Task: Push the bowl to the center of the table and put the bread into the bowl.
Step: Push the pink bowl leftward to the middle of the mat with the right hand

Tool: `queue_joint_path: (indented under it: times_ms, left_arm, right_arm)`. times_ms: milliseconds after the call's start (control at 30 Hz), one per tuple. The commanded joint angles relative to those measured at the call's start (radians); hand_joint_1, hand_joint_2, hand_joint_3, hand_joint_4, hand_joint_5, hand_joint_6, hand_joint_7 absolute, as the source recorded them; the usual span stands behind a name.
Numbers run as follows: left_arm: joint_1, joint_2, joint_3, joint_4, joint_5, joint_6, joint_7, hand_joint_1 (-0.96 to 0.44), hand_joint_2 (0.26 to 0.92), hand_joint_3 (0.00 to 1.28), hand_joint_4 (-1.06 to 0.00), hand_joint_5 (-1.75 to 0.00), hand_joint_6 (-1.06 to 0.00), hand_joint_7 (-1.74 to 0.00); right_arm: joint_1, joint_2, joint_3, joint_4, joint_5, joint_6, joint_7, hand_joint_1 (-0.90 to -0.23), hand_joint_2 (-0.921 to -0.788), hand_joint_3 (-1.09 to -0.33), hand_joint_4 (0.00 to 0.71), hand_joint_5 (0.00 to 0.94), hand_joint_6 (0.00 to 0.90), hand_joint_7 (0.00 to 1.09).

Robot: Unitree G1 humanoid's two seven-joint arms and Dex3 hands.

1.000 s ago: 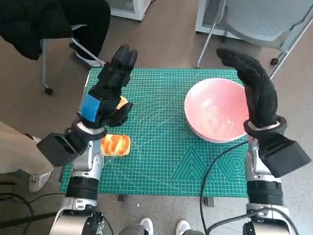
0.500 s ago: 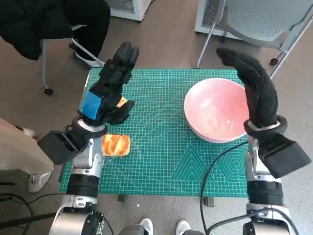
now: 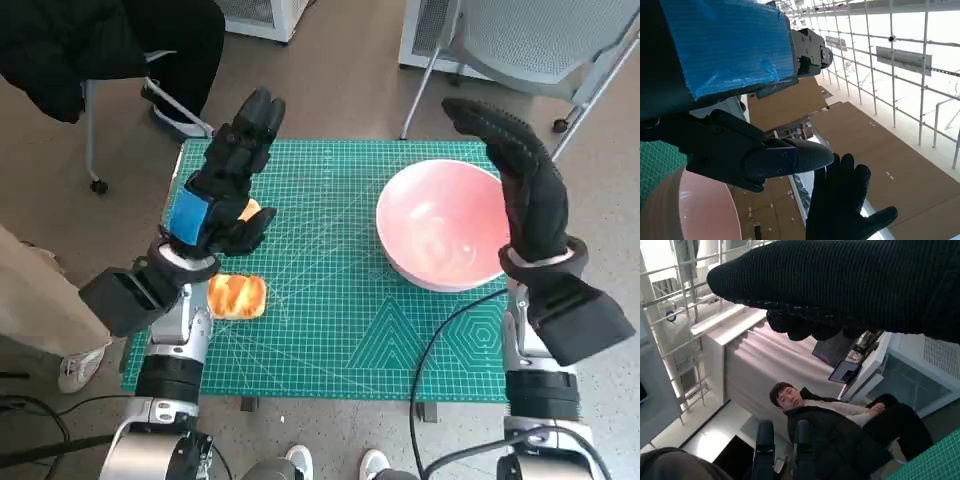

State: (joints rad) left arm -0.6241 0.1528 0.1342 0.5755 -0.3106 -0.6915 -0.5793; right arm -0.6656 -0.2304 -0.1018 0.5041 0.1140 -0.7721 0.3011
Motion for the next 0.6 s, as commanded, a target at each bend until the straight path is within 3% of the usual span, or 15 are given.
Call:
queue_joint_path:
  times_ms: [33, 333, 600]
  left_arm:
    - [-0.015, 0.006, -0.001, 0.003, 0.007, -0.011, -0.006, -0.72, 0.921, 0.48, -0.06, 0.0, -0.13, -0.05]
    - [-0.008, 0.006, -0.002, -0.004, 0.01, -0.008, -0.002, -0.73, 0.921, 0.48, -0.06, 0.0, -0.13, -0.06]
    - [-0.005, 0.008, 0.001, -0.003, 0.005, -0.006, -0.004, -0.73, 0.921, 0.47, -0.06, 0.0, -0.13, -0.06]
  right_arm:
    - [0.028, -0.012, -0.007, 0.004, -0.01, 0.004, -0.008, -0.694, -0.921, -0.77, 0.194, 0.001, 0.0, 0.49]
    - [0.014, -0.063, -0.056, 0.081, 0.0, -0.023, -0.017, -0.66, -0.921, -0.793, 0.186, 0.0, 0.005, 0.49]
    - [-0.028, -0.093, -0.123, 0.199, 0.044, -0.039, -0.029, -0.654, -0.921, -0.794, 0.187, 0.001, 0.047, 0.41]
